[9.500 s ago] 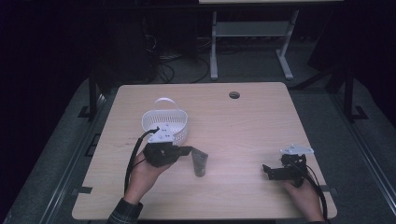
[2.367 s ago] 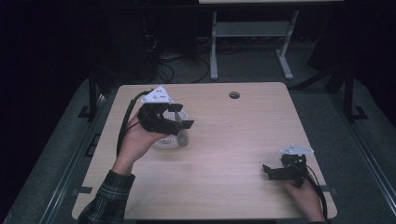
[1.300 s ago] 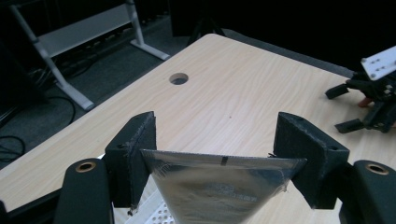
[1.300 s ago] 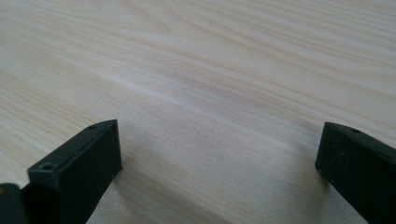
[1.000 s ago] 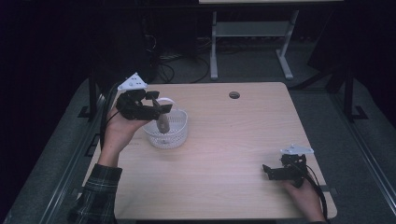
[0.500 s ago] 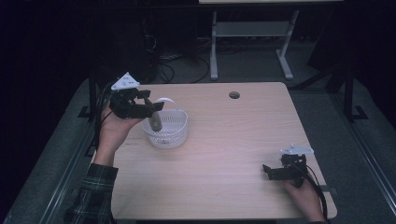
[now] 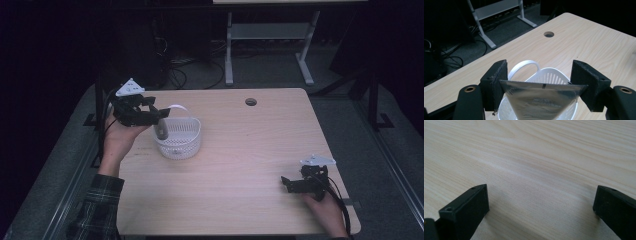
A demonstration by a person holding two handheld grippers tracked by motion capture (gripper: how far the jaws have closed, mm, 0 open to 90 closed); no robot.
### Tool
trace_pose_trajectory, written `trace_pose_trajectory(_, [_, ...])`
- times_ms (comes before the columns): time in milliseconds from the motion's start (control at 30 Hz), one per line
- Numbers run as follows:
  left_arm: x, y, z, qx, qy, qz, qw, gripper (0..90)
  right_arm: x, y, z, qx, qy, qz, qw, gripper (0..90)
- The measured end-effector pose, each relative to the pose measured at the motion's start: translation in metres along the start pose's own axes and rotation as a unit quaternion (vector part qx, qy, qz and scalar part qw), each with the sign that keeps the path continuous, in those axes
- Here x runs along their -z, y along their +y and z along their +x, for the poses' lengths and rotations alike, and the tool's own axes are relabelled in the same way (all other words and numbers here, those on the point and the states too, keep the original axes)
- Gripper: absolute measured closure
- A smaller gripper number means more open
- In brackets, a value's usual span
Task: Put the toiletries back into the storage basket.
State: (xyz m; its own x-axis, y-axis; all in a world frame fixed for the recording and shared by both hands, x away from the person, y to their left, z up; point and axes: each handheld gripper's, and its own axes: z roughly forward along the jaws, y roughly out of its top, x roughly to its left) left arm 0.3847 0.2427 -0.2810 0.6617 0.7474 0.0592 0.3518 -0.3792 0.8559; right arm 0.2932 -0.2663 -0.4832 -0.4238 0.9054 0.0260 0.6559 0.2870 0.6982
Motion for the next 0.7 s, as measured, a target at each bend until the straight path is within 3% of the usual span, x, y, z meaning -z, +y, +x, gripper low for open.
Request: trace_pose_trajectory(700, [-0.013,-0.022,0.015,0.018,0.003,0.013,0.9997,29.6,0.000,0.000,0.000,0.001,-0.001,-0.001,1.0000,0.0])
